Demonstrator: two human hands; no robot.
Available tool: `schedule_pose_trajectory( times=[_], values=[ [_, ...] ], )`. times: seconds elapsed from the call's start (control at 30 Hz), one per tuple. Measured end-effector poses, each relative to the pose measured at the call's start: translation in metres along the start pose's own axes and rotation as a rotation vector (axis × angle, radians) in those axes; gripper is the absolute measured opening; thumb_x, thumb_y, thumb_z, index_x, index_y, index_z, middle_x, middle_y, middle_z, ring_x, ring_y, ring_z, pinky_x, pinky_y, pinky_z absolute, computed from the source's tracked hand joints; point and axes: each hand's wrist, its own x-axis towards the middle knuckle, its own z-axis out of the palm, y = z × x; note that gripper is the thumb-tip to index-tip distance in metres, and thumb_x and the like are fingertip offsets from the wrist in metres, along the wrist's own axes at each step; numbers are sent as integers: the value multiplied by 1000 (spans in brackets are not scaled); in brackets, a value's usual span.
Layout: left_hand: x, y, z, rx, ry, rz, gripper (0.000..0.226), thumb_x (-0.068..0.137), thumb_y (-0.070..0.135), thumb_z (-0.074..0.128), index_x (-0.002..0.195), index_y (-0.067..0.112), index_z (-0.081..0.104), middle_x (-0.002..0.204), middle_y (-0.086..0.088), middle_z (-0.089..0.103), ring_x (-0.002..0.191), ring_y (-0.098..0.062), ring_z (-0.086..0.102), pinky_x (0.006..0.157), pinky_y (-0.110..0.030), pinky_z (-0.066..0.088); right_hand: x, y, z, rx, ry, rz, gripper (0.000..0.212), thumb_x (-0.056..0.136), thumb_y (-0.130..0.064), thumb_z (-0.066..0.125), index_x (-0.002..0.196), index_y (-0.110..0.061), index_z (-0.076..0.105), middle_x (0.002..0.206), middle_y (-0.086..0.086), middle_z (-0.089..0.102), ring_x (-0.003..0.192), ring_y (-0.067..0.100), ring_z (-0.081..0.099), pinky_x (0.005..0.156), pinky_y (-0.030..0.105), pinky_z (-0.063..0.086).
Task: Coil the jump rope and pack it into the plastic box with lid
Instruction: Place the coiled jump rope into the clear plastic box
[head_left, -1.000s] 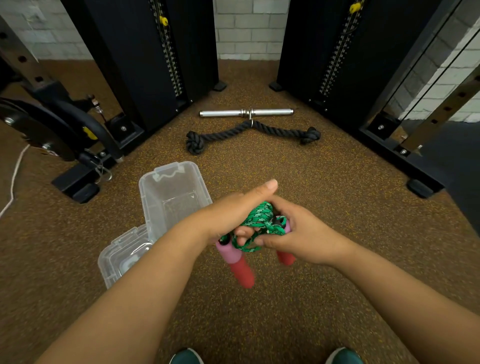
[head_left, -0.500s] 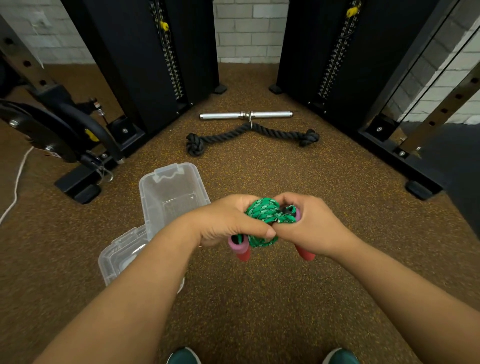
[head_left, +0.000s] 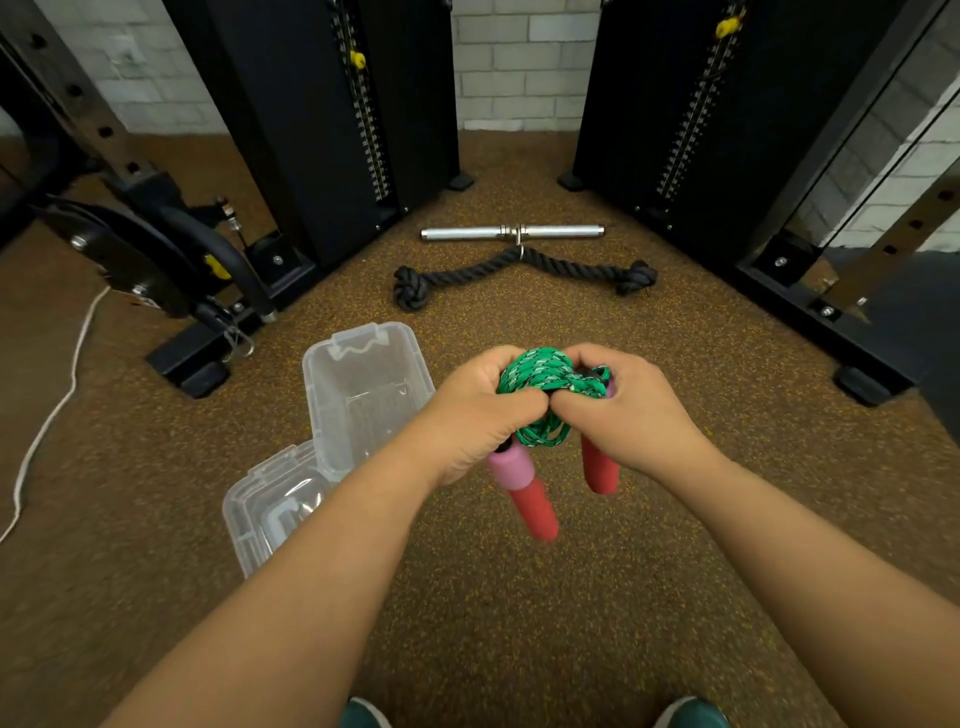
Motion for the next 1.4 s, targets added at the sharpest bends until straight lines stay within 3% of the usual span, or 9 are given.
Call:
schedule_pose_trajectory(
  times=[0.17, 0.33, 0.47, 0.67, 0.77, 0.9, 1.13, 1.27, 1.4],
  values=[
    [10, -9, -11, 38, 174, 58, 23, 63, 21, 69, 86, 25, 68, 118, -18, 58, 102, -30, 62, 86, -40, 55, 8, 6, 9, 119, 12, 41, 17, 74, -15, 63, 86, -25, 69, 54, -16, 57, 54, 3, 47, 55, 21, 38],
    [18, -18, -24, 38, 174, 29, 14, 77, 18, 65, 89, 25, 67, 93, -5, 70, 90, -20, 66, 90, -45, 54, 17, 13, 28, 290, 7, 87, 17, 77, -6, 62, 88, -18, 67, 52, -15, 54, 49, 1, 42, 49, 20, 34],
    [26, -22, -36, 196, 316, 48, 17, 77, 29, 53, 92, 29, 62, 102, -7, 70, 98, -27, 66, 89, -48, 53, 30, 10, 55, 453, 28, 98, 16, 80, -6, 66, 89, -18, 63, 55, -13, 58, 49, 2, 47, 49, 19, 39],
    [40, -45, -73, 26, 433, -102, 14, 94, 10, 48, 85, 14, 58, 80, -8, 63, 73, -21, 58, 72, -35, 49, 31, 32, 98, 534, -79, 120, 59, 68, -29, 79, 121, -25, 53, 109, 6, 69, 91, 14, 65, 84, 37, 55],
    [55, -46, -95, -155, 444, -218, 14, 96, 9, 48, 85, 10, 57, 74, -8, 60, 64, -19, 57, 63, -31, 51, 28, 47, 115, 439, -196, 134, 68, 58, -33, 84, 117, -31, 49, 99, 1, 66, 84, 14, 65, 78, 38, 56],
    [86, -45, -129, -222, 428, -364, 8, 95, 7, 49, 88, 8, 53, 78, -11, 60, 64, -21, 57, 42, -28, 53, 31, 62, 137, 424, -294, 161, 68, 65, -8, 82, 114, -34, 43, 89, -4, 61, 75, 5, 61, 71, 30, 56],
    [143, -51, -191, -151, 319, -464, 8, 95, 7, 48, 90, 8, 54, 82, -11, 62, 69, -21, 59, 55, -33, 55, 78, 60, 192, 328, -218, 232, 54, 72, -10, 75, 111, -29, 42, 86, -2, 57, 67, 8, 59, 58, 33, 58],
    [170, -55, -230, -49, 385, -391, 4, 93, 8, 53, 89, 8, 55, 83, -10, 63, 67, -19, 61, 51, -29, 55, 121, 61, 236, 324, -165, 238, 45, 77, -12, 71, 108, -25, 42, 83, -7, 54, 68, 4, 54, 54, 15, 49],
    [188, -78, -259, 88, 438, -352, 9, 91, 9, 57, 82, 9, 55, 78, -9, 61, 65, -18, 59, 54, -29, 54, 155, 77, 275, 301, -209, 327, 38, 78, -11, 70, 105, -19, 45, 76, -6, 52, 66, 7, 55, 59, 26, 52]
  ],
)
